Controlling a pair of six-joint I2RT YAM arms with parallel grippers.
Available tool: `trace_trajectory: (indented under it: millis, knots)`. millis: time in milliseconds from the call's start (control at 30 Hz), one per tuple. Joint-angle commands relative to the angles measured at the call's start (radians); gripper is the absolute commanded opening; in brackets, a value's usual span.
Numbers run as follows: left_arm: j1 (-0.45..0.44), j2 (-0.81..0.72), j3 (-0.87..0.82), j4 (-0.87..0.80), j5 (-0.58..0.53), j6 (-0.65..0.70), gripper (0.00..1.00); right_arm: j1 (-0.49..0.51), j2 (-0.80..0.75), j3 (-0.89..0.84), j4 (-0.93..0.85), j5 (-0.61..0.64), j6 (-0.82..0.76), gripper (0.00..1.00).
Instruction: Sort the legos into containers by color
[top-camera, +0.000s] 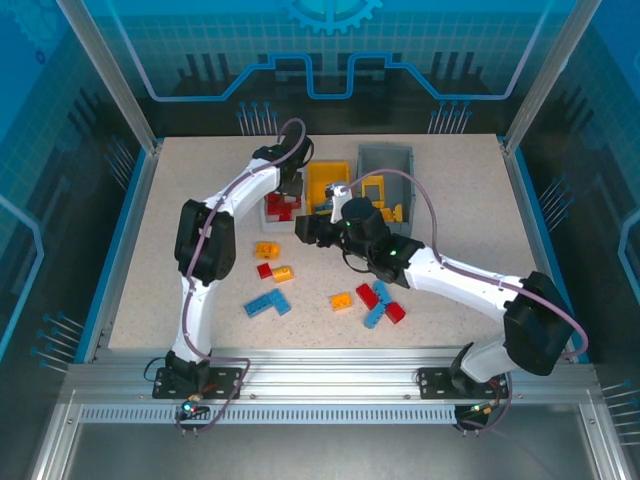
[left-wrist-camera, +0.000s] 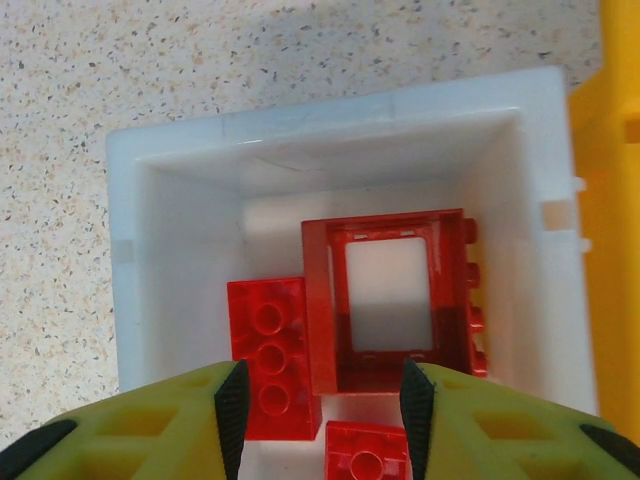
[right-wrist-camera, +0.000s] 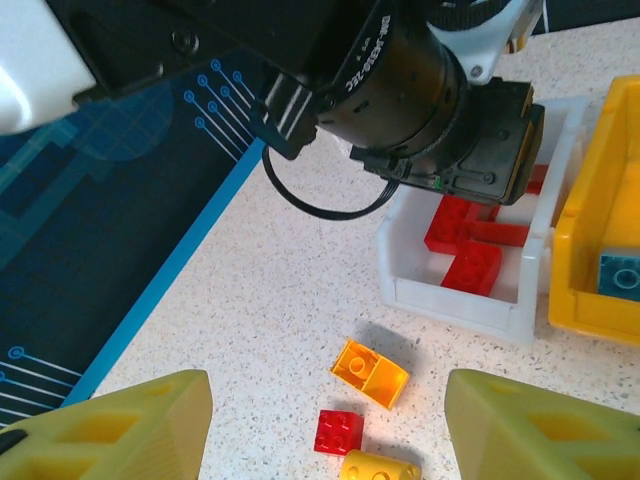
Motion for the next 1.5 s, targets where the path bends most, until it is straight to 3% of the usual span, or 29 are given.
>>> trace_trajectory:
  millis: [0, 167, 300, 533, 733, 900, 1100, 1267, 1467]
  knots:
    - [-0.018, -0.158, -0.022, -0.008, -0.018, -0.015, 0.47, -0.011, -0.068, -0.034, -0.034, 0.058, 0.000, 0.64]
    - [-0.067, -0.400, -0.190, 0.051, 0.005, -0.097, 0.51, 0.012, -0.118, -0.048, -0.225, 0.143, -0.005, 0.61]
    - [-0.099, -0.645, -0.429, 0.111, 0.104, -0.207, 0.56, 0.089, -0.115, -0.027, -0.425, 0.228, -0.062, 0.61]
    - [-0.158, -1.086, -0.865, 0.212, 0.403, -0.425, 0.62, 0.188, -0.081, -0.068, -0.620, 0.118, -0.332, 0.72]
    - [-0.256, -1.327, -1.121, 0.303, 0.481, -0.643, 0.62, 0.232, 0.051, -0.004, -0.810, 0.164, -0.424, 0.79]
    - [-0.403, -1.439, -1.245, 0.372, 0.419, -0.782, 0.62, 0.258, 0.222, 0.066, -0.905, 0.241, -0.430, 0.82]
    - [-0.590, -1.518, -1.309, 0.355, 0.232, -0.837, 0.62, 0.242, 0.325, 0.106, -0.887, 0.298, -0.440, 0.84]
    - [-0.616, -1.539, -1.360, 0.416, 0.207, -0.862, 0.62, 0.185, 0.388, 0.132, -0.850, 0.296, -0.455, 0.81]
    - [-0.619, -1.493, -1.328, 0.429, 0.215, -0.813, 0.62, 0.103, 0.415, 0.163, -0.810, 0.204, -0.463, 0.65]
